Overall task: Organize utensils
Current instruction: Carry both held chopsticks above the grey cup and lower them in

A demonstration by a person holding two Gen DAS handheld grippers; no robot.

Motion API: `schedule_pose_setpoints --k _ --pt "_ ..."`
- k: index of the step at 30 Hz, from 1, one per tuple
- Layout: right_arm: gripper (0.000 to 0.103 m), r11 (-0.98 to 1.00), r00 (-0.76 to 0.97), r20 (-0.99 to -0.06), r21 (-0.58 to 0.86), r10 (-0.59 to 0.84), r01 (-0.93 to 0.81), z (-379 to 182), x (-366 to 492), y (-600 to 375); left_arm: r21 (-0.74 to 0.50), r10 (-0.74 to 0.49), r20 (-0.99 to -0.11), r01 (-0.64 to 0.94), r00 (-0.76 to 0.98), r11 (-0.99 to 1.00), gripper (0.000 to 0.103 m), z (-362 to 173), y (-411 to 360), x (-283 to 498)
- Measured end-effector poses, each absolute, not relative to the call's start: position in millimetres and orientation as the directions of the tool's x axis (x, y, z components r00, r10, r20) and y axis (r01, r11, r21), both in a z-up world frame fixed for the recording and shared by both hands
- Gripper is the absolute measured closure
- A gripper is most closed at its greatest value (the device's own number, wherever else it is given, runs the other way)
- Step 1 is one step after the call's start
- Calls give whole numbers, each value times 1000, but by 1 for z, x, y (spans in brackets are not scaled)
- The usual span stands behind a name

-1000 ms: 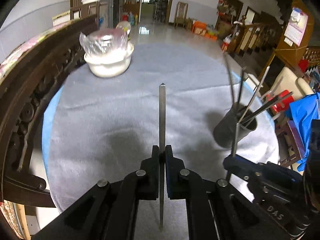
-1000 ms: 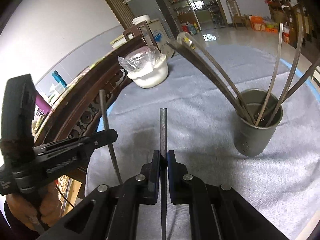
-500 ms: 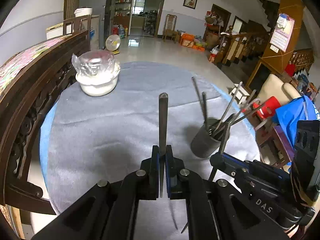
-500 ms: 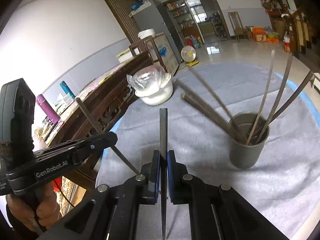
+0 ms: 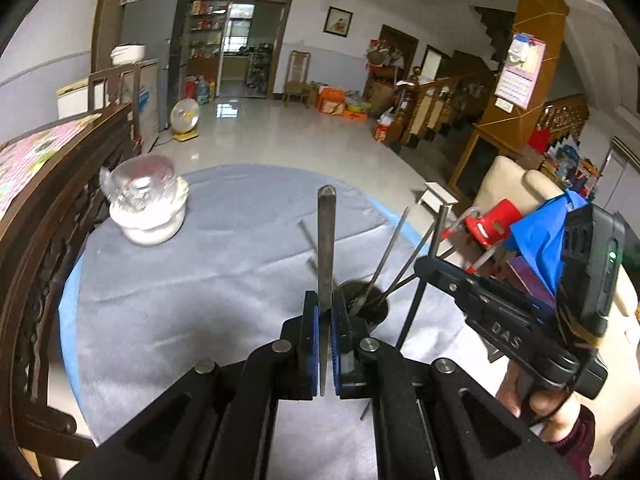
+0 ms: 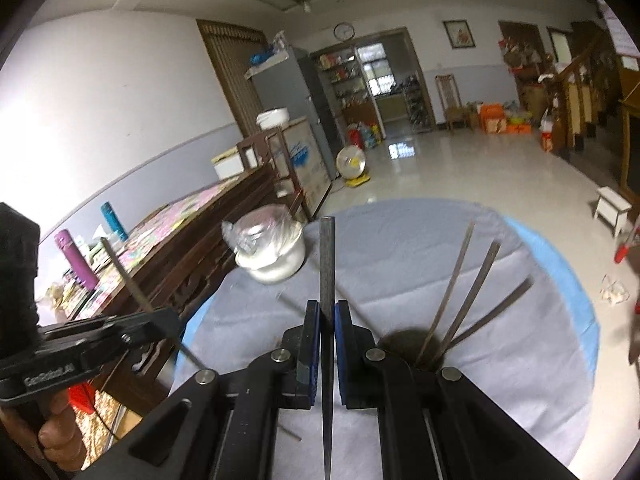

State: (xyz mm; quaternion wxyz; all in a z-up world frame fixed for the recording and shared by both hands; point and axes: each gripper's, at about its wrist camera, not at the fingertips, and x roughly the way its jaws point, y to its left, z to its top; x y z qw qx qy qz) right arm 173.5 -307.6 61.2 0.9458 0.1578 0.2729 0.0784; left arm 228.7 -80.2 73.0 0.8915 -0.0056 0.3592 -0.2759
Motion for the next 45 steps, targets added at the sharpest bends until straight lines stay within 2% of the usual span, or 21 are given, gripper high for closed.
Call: schedule_pose_setpoints --k 11,20,32,45 --pt "95 950 899 -415 312 141 -5 102 191 -338 -190 -538 -574 538 618 821 97 118 -118 239" --pt "95 961 931 -363 268 31 72 108 213 -355 -181 -525 -549 521 650 834 97 114 -151 257" --pt "95 956 925 -381 273 0 112 69 228 -365 -202 -486 -619 473 617 858 97 70 -173 283" --pt "95 947 918 -397 297 9 119 57 218 -372 -168 -455 -643 466 616 869 97 58 -182 277"
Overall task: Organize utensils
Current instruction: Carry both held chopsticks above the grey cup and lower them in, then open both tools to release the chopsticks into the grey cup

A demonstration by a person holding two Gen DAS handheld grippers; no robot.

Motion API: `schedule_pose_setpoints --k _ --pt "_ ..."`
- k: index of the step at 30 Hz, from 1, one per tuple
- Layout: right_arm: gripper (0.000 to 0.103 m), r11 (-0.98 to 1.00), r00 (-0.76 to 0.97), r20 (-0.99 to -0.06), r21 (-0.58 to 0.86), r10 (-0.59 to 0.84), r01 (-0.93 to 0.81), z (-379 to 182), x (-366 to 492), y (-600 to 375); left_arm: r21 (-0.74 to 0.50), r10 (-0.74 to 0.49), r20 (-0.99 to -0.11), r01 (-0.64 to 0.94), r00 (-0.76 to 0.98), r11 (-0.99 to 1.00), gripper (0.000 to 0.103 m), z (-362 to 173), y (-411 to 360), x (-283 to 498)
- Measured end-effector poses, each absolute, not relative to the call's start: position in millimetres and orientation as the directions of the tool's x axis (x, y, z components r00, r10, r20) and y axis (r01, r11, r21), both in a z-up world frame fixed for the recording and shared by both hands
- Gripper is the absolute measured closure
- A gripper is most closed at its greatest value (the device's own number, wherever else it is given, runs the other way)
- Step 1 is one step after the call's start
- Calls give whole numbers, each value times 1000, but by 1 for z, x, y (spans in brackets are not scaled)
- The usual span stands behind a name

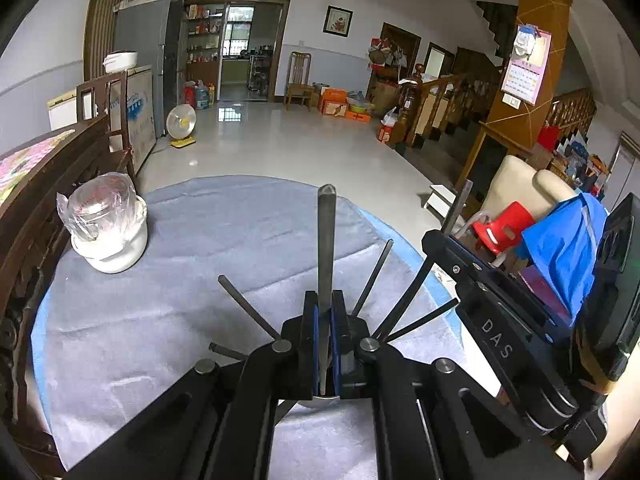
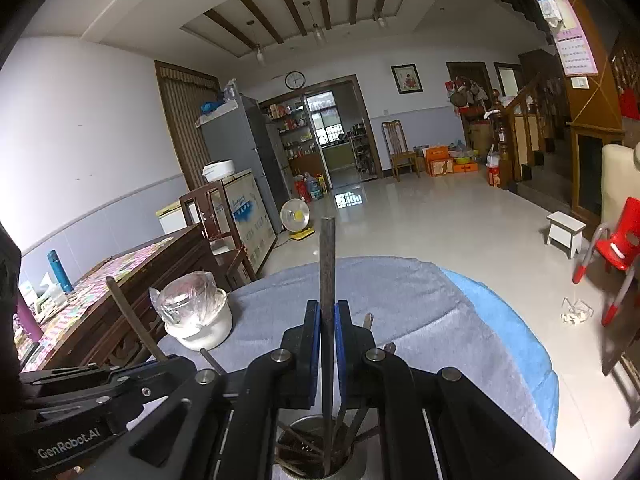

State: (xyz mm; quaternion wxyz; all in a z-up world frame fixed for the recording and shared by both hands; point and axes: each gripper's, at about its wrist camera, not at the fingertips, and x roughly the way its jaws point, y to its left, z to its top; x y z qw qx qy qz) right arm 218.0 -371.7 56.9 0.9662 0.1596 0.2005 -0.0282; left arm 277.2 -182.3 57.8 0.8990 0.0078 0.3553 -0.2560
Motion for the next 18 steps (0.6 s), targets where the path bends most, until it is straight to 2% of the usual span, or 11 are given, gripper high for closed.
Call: schedule_pose_setpoints --k 18 --pt "95 944 907 -421 302 6 134 47 201 -368 -152 -434 -663 458 610 876 97 48 -181 268"
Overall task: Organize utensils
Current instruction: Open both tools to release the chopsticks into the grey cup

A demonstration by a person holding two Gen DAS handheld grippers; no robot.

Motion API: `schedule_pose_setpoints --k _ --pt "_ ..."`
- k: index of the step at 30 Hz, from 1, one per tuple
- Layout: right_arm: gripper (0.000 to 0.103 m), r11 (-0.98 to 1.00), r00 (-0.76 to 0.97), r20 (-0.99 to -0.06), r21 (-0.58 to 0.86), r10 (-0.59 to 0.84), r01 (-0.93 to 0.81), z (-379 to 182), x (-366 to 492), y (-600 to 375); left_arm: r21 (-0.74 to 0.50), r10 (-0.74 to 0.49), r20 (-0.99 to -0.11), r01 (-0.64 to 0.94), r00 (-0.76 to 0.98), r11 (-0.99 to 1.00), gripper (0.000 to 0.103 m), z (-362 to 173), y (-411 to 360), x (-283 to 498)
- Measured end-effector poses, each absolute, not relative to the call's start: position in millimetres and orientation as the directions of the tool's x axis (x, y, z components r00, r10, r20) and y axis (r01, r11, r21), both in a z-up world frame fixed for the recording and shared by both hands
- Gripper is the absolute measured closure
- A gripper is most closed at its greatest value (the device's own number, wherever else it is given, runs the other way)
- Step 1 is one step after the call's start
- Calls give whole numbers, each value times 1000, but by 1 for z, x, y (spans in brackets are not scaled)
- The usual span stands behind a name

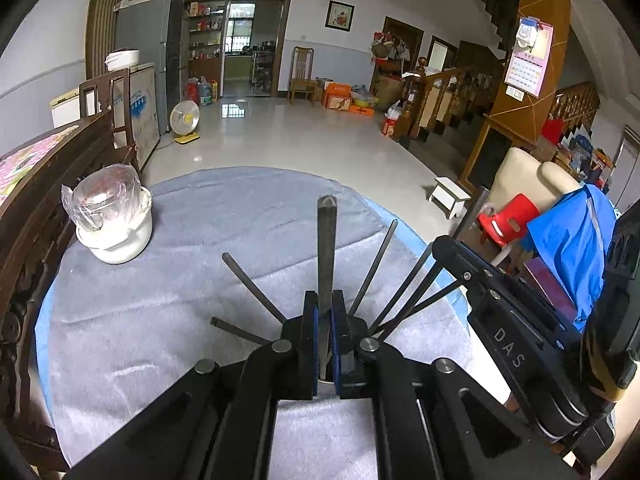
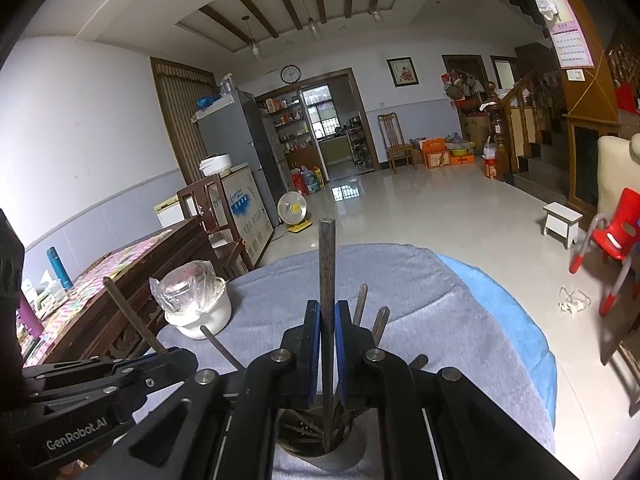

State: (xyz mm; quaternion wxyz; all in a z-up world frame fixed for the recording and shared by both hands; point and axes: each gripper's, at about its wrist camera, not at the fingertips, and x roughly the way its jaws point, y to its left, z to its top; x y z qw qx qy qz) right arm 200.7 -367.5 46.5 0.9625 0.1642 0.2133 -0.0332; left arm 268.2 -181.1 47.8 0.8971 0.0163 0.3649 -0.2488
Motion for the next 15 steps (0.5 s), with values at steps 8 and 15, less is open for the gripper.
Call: schedule_pose_setpoints --k 8,15 --pt "94 940 897 -443 312 14 139 42 196 -365 -108 -386 -681 437 622 893 96 40 -179 263" --pt "92 922 868 -492 364 71 131 35 194 -367 -54 -338 -687 419 643 907 74 36 -174 254"
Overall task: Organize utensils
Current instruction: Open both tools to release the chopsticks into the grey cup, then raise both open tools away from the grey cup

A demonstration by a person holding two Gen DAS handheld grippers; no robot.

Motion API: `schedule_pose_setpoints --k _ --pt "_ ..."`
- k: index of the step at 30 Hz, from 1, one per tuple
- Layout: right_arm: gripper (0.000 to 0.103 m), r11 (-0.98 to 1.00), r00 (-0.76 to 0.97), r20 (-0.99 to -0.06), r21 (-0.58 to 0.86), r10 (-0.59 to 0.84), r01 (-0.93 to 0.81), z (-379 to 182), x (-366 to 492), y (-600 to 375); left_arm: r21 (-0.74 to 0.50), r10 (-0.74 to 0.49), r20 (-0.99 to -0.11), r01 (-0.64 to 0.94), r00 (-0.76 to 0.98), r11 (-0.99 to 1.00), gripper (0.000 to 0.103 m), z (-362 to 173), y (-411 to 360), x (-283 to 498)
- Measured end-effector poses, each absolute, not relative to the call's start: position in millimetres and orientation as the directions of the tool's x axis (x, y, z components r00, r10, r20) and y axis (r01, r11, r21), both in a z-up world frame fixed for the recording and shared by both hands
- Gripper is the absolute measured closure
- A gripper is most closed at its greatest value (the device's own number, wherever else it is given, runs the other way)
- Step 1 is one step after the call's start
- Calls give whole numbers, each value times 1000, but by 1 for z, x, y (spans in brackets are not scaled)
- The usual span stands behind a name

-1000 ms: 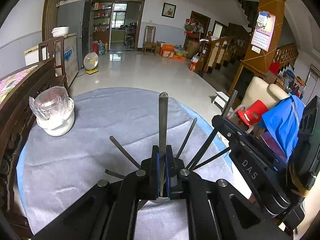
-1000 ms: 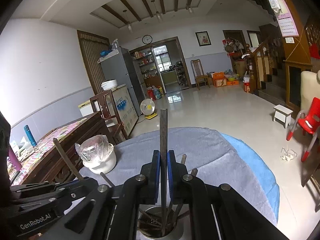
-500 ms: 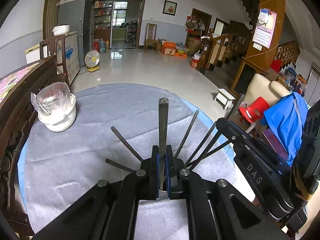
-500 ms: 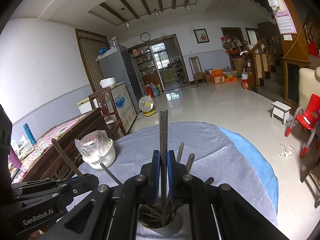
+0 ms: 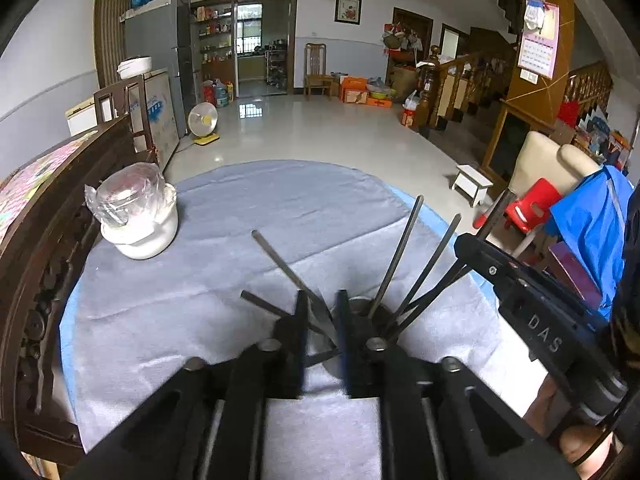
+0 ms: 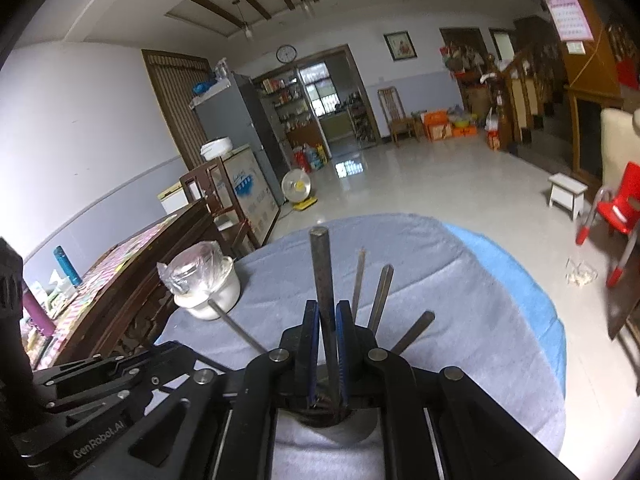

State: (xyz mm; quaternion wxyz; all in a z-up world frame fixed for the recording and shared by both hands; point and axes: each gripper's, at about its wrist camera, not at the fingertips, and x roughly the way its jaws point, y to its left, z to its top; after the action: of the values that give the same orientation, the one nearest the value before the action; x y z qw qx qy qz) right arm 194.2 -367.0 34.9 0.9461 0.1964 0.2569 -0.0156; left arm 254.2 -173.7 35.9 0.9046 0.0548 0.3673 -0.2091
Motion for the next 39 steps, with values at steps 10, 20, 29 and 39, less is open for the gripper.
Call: schedule_pose_setpoints --k 10,20,29,39 --pt "88 899 862 -498 415 97 138 28 181 -372 -16 -268 -662 344 700 939 41 34 -138 237" --pt "29 894 906 -415 433 80 119 38 149 -365 91 -192 -616 312 764 946 26 35 -115 206" --pt "30 898 939 -339 429 61 96 57 104 -352 142 -133 -590 265 796 954 24 33 -90 190" --pt "30 917 940 -334 393 73 68 60 64 -321 168 -62 -590 197 805 966 23 24 -62 172"
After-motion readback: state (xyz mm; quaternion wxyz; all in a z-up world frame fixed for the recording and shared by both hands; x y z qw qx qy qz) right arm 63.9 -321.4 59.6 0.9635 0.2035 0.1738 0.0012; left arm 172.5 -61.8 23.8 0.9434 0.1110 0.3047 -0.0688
